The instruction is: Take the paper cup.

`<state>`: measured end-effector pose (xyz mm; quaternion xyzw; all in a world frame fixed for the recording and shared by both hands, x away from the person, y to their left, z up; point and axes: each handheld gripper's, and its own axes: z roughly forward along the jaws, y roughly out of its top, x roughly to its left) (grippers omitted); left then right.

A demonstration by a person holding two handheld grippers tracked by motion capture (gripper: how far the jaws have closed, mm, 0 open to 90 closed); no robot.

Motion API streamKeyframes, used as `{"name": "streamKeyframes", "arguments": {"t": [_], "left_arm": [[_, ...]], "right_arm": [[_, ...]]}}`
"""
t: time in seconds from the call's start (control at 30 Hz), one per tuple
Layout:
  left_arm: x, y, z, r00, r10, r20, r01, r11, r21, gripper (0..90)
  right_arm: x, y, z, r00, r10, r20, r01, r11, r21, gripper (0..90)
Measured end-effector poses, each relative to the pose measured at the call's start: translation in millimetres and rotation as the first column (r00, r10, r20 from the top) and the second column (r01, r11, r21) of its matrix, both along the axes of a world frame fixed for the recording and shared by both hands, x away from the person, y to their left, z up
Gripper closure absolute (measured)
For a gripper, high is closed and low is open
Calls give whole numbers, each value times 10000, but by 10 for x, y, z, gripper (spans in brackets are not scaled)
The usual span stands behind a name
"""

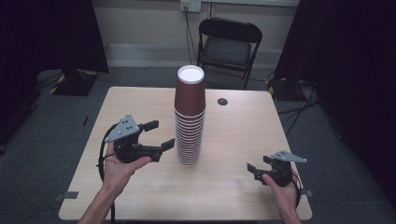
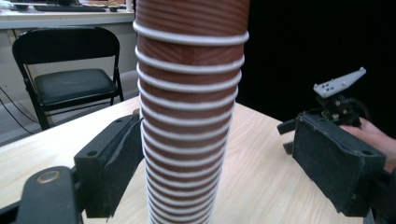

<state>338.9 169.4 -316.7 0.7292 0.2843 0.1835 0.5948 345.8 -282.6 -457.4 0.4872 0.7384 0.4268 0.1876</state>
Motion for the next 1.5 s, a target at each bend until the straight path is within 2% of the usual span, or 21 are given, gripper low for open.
{"name": "streamKeyframes", "arguments": {"t": [0.03,0.1,0.13,0.23,0.6,0.73,0.83,0.93,0.97,1.17,1.2,1.27,1.43,1.5], "left_arm": [[13,-1,18,9999,-119,13,119,9999,-108,161],[35,-3,78,10000,4,54,-4,9999,-103,160],[49,-6,119,9999,-92,110,96,9995,-312,158],[86,-25,200,9994,-131,329,140,9995,-285,159],[224,-141,476,9973,-342,644,373,9982,-471,158],[284,-188,559,9965,-405,737,433,9984,-373,158],[355,-217,610,9973,-219,695,237,9994,-250,158],[385,-233,626,9971,-360,664,382,9987,-334,175],[397,-247,643,9972,-324,679,341,9991,-244,180],[477,-317,717,9973,-318,666,326,9994,-109,157],[523,-334,743,9978,-290,601,290,9996,3,157],[572,-352,759,9981,-417,448,422,9991,-92,156],[648,-432,797,9980,-510,366,507,9987,87,155],[663,-468,790,9973,-486,546,477,9987,177,155]], "right_arm": [[1,-1,-1,10000,6,-4,-6,10000,-2,189],[1,-1,-1,10000,4,-6,-4,10000,-5,189],[2,-1,-1,10000,3,-6,-3,10000,-4,190],[2,7,-2,10000,28,-36,-28,10000,0,189],[-7,-6,4,9999,104,96,-104,9999,14,189],[-16,-10,10,10000,60,64,-60,10000,33,189],[-12,-9,4,10000,18,46,-18,10000,12,183],[-13,-7,2,10000,30,46,-30,10000,-12,182],[-14,-7,2,10000,29,75,-28,10000,-4,182],[-13,-4,0,10000,31,47,-31,10000,-12,182],[-20,-1,7,9999,42,151,-42,10000,1,182],[-23,-1,13,9998,50,184,-50,10000,0,182],[-17,-8,7,9999,23,120,-23,10000,-3,182],[-21,-10,9,9998,21,182,-23,9999,104,182]]}}
